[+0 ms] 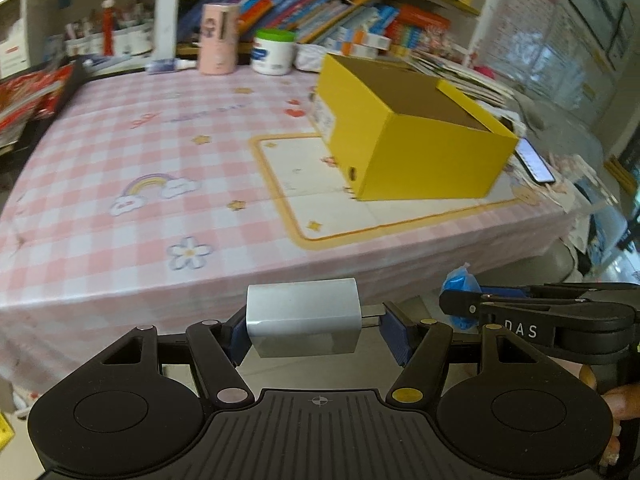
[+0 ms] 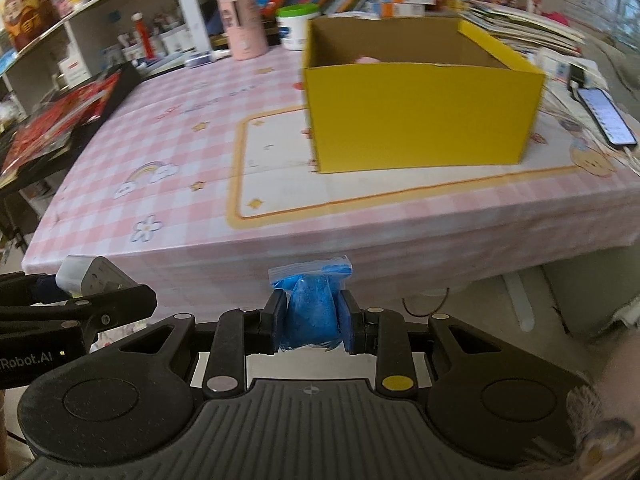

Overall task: Organize objects
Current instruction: 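Carry the white charger with the left gripper while the right carries the blue toy over the box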

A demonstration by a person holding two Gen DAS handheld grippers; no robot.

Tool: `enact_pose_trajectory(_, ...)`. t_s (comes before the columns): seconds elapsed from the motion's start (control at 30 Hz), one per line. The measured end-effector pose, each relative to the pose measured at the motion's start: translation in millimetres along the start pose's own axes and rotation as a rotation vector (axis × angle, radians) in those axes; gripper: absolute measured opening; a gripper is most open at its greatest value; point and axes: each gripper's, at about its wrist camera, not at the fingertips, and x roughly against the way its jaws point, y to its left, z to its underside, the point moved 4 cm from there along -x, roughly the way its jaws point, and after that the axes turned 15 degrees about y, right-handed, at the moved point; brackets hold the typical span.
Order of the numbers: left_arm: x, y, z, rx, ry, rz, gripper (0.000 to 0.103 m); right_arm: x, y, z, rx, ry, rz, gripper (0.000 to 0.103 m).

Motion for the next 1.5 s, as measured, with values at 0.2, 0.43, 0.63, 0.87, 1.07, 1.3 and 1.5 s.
enact_pose_trajectory(0.2, -14, -26, -16, -0.052, 0.013, 0.022, 0.065, 4, -31, -3, -0.062, -0.004, 0.020, 0.026)
enact_pose_trajectory(0.43, -30, -52, -39, -0.089, 0.024, 0.037, 0.065, 4, -66, -14, -0.102, 0.000, 0.032, 0.026)
enact_pose_trajectory(0.63, -42, -72, -60, -0.109, 0.015, 0.043, 0.065, 0, -92, -30, -0.117, 0.010, 0.035, 0.026)
enact_pose_trajectory(0.87, -46, -93, -94, -0.130, -0.049, 0.038, 0.065, 1, -122, -59, -0.127, -0.023, 0.035, 0.026)
enact_pose_trajectory(1.07, -43, -106, -140, -0.132, -0.143, 0.012, 0.065, 13, -144, -102, -0.104, -0.123, 0.026, 0.025)
enact_pose_trajectory(1.3, -54, -117, -189, -0.124, -0.203, -0.052, 0.065, 15, -166, -162, -0.072, -0.179, -0.002, 0.025)
enact_pose_trajectory(1.5, -69, -121, -211, -0.110, -0.200, -0.087, 0.065, 16, -171, -196, -0.011, -0.219, -0.032, 0.025)
